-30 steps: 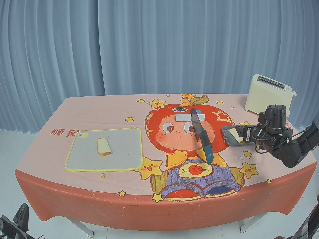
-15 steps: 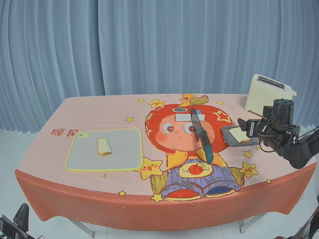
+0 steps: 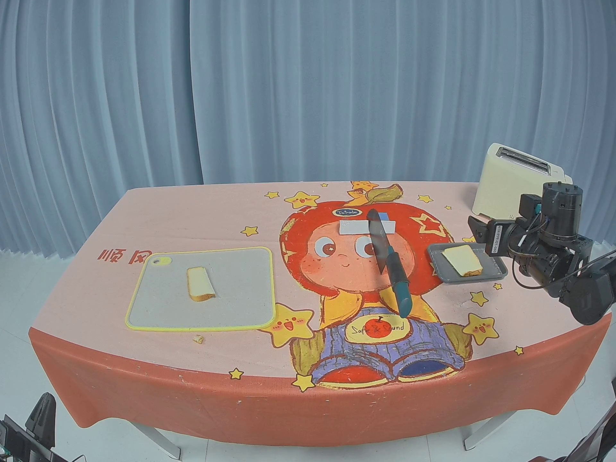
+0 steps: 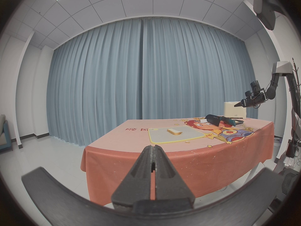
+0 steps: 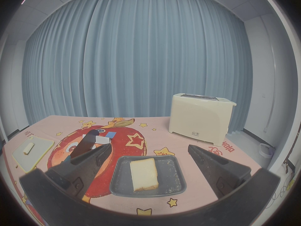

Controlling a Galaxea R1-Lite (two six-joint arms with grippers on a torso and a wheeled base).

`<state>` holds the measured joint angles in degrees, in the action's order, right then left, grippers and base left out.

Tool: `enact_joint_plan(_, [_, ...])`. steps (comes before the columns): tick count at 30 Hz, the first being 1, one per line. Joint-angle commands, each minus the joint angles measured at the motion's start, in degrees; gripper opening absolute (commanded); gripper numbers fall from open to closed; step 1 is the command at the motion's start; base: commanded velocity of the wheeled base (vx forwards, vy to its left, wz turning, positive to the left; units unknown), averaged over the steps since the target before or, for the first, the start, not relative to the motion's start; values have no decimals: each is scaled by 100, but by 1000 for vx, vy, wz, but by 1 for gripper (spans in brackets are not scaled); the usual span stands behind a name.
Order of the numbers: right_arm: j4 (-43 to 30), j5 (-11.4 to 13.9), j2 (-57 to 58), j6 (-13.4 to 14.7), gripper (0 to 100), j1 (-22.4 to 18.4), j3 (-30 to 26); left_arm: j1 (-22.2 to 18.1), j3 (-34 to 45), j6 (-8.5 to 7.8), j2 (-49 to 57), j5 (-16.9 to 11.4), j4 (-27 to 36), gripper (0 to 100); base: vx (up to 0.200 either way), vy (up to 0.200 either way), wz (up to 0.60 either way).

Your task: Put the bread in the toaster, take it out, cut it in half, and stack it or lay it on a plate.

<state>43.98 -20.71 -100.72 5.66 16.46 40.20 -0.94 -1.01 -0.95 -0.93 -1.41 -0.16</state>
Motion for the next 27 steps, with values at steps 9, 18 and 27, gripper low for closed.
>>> enact_joint_plan(9, [5, -144, 501, -109, 100, 7, -206, -3, 101, -2, 93, 1, -2, 0, 0, 0, 0])
enact_joint_plan(18, [5, -170, 720, -82, 100, -29, -382, -3, 101, 7, 93, 1, -2, 0, 0, 0, 0])
enact_joint_plan(27, [14, -249, 1186, -38, 100, -29, -935, -3, 101, -2, 93, 1, -2, 0, 0, 0, 0])
